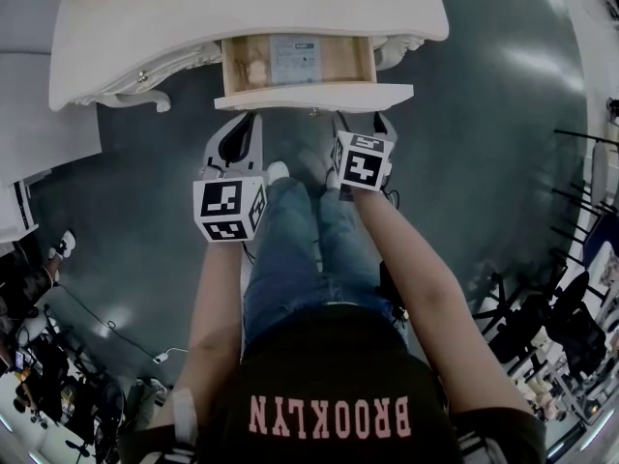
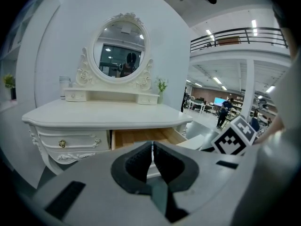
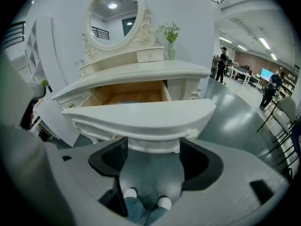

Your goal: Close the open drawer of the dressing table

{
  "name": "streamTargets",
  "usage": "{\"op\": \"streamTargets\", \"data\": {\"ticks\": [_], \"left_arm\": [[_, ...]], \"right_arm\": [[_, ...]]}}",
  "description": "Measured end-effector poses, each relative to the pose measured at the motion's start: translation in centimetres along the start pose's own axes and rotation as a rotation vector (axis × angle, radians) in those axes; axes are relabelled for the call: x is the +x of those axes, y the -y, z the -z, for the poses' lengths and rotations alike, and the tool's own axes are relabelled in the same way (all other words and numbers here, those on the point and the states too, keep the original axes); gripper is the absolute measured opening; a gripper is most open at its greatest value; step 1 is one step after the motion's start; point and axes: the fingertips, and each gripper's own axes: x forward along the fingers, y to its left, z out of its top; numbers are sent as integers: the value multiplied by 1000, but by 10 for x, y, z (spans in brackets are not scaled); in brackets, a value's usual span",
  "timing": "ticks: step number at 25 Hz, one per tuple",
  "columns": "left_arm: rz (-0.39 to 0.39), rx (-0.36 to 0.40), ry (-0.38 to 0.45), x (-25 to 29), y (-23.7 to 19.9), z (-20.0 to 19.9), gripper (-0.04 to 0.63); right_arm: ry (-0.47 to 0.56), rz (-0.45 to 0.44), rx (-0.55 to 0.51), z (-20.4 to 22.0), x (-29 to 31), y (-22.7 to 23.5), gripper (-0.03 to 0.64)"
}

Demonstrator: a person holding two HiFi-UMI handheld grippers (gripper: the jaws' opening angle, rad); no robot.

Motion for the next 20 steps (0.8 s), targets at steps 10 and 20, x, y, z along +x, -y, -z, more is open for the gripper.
{"op": "streamTargets", "data": {"ticks": [10,20], "left_arm": [[-11,-9,14,3,-9,-5,11],[-18,-12,16,9,-14,-13,11]], "right_arm": [[5,4,-1,-17,14,-2,305],[16,8,-1,-39,28,1,305]]}}
